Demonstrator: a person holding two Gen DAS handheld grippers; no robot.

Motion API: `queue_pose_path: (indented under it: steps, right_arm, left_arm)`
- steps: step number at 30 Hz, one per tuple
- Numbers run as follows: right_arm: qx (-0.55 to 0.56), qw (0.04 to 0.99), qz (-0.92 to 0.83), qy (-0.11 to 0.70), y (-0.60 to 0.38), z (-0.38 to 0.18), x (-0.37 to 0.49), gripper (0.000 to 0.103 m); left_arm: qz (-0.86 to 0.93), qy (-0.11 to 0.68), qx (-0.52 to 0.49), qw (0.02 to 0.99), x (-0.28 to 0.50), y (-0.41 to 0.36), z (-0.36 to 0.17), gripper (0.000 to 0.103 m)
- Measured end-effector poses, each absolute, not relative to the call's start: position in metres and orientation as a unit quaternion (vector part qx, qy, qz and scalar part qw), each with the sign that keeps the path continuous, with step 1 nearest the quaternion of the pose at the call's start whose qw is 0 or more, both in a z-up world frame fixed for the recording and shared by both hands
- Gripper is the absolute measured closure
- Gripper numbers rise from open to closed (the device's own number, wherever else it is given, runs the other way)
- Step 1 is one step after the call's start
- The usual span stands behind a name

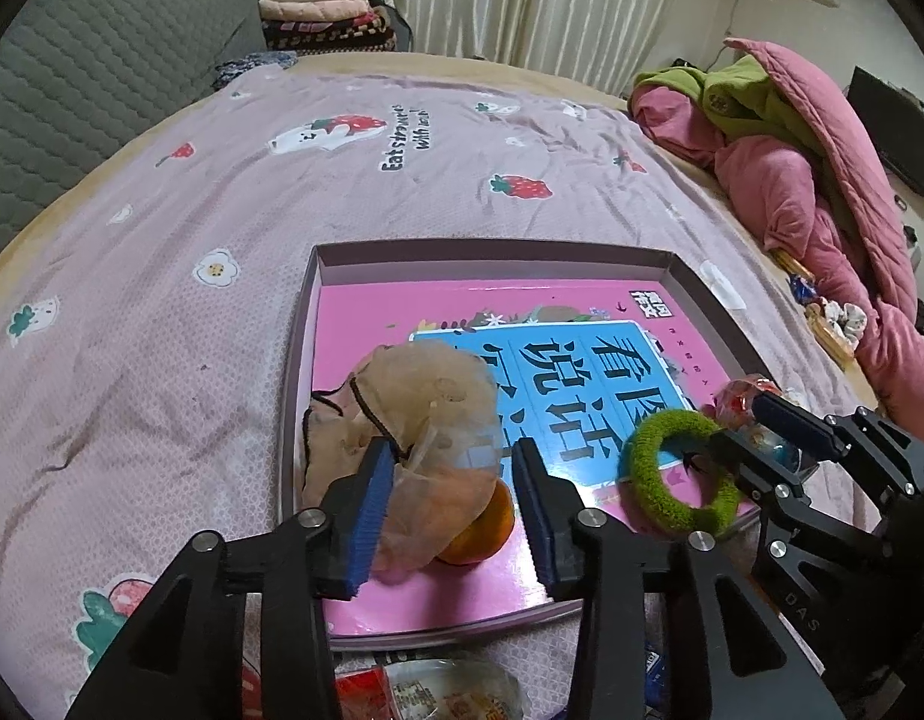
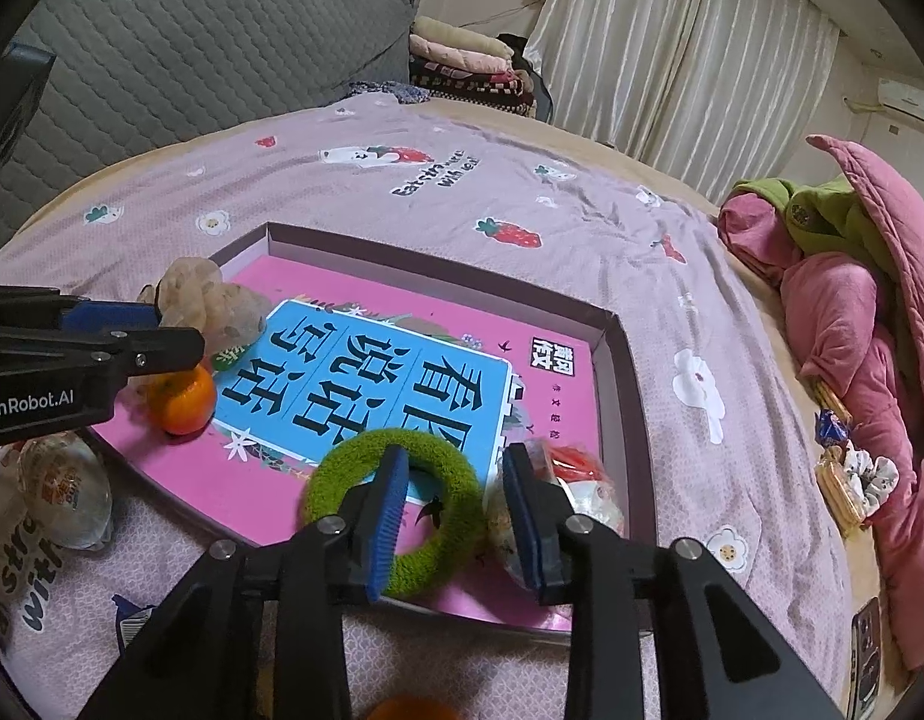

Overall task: Organize objects
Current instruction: 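Lower and open the left tool on the mesh fabric while the right tool releases the ring, then withdraw both open tools from the tray toward the objects beside it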

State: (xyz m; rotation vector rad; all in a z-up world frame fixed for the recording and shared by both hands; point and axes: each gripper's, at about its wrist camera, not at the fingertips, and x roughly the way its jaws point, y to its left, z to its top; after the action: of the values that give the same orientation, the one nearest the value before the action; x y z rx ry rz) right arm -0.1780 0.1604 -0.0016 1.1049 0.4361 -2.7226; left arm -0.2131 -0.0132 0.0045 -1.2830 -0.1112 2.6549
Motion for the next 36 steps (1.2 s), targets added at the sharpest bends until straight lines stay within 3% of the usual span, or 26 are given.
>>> queue_pose_path:
  steps: [20, 36]
  right_arm:
    - [0.361, 0.088, -0.917, 0.144, 0.162, 0.002, -0.174, 0.061]
    - [0.346, 0.086, -0.924, 0.138, 0.164, 0.014, -0.168, 0.055]
  left_arm:
    - [0.897, -0.051, -0.427, 0.103, -0.210, -0.018, 0.014, 0.043]
    - [0.910, -0.051, -0.400, 0.100, -0.196, -0.025, 0.033, 0.038]
